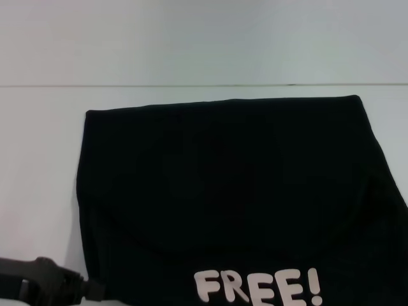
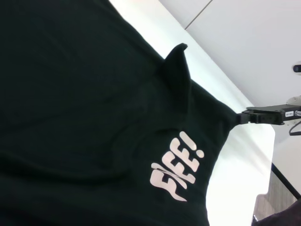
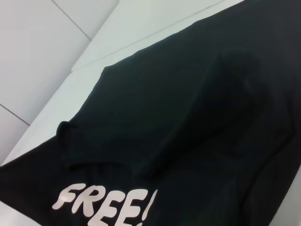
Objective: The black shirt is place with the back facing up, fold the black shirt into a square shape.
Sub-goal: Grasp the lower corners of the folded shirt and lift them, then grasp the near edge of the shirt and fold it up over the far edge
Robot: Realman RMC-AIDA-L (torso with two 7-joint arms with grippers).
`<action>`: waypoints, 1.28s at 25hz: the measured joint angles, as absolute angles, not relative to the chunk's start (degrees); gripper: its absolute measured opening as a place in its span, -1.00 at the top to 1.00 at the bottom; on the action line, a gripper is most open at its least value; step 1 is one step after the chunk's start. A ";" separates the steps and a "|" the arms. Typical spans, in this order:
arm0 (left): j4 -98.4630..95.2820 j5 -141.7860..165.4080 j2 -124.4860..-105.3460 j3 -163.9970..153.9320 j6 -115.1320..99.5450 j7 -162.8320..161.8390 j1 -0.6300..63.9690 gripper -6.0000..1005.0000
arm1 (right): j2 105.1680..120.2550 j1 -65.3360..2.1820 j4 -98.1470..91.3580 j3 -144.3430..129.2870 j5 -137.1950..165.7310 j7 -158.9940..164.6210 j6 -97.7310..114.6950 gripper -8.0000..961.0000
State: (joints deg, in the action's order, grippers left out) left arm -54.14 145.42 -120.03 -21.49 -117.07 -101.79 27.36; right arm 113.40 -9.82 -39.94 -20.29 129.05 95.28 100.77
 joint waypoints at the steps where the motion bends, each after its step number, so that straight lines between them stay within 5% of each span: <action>1: -54.04 145.80 -120.02 -21.43 -117.16 -101.78 27.18 0.87 | 113.71 -9.33 -39.76 -19.26 129.52 94.52 101.69 0.98; 19: -52.91 146.26 -118.93 -21.55 -117.29 -103.18 30.57 0.86 | 115.24 -9.48 -40.01 -14.55 130.70 93.11 105.13 0.98; 32: -40.52 141.61 -114.61 -21.69 -89.54 -108.91 44.59 0.84 | 110.41 -27.20 -39.46 -9.56 130.69 98.01 95.77 0.98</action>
State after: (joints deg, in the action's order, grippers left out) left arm -40.52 141.61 -114.61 -21.69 -89.54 -108.91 44.59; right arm 110.41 -27.20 -39.46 -9.56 130.69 98.01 95.77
